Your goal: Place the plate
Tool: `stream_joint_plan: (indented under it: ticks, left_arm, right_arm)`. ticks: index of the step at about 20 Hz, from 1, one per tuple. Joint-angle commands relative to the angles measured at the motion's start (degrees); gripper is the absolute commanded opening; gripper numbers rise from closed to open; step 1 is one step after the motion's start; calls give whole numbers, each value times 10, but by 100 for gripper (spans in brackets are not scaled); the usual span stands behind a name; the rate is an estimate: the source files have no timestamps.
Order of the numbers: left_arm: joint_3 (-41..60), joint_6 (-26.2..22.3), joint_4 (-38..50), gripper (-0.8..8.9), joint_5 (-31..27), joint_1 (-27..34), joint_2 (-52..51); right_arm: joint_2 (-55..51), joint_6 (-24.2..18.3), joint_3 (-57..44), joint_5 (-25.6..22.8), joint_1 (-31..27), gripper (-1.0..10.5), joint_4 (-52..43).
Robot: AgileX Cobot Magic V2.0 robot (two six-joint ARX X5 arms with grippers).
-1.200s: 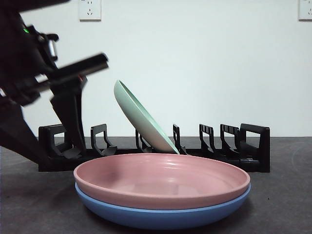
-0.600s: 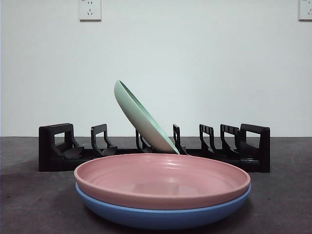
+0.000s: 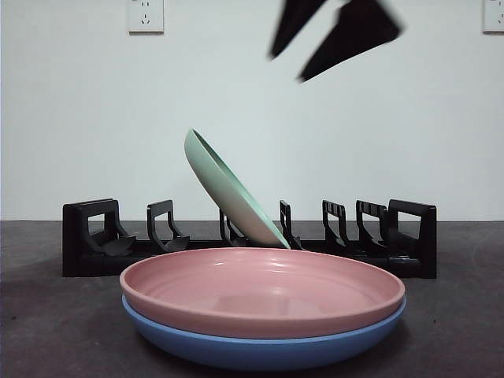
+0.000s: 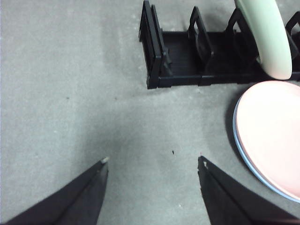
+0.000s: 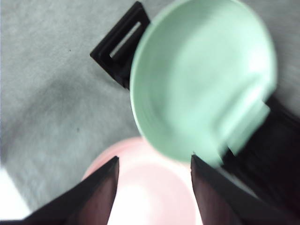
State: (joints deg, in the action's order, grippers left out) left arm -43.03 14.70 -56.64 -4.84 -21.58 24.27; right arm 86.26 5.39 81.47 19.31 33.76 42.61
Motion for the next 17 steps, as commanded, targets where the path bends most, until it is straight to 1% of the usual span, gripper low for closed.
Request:
stream_joint_plan:
  ticks: [1, 4, 7, 15, 17]
  left_arm:
    - [-8, -1, 12, 308, -3, -1, 0]
    - [-8, -1, 14, 308, -3, -1, 0]
    - [-8, -1, 14, 307, -3, -1, 0]
    - [-8, -1, 26, 307, -9, -1, 0]
    - [-8, -1, 26, 307, -17, -1, 0]
  right_arm:
    - [82, 6, 72, 0, 21, 242, -2]
    - [163, 6, 146, 0, 37, 242, -5]
    - [212, 6, 192, 0, 44, 242, -7]
    - [266, 7, 207, -1, 54, 241, -16]
    - [274, 9, 207, -2, 58, 212, -21]
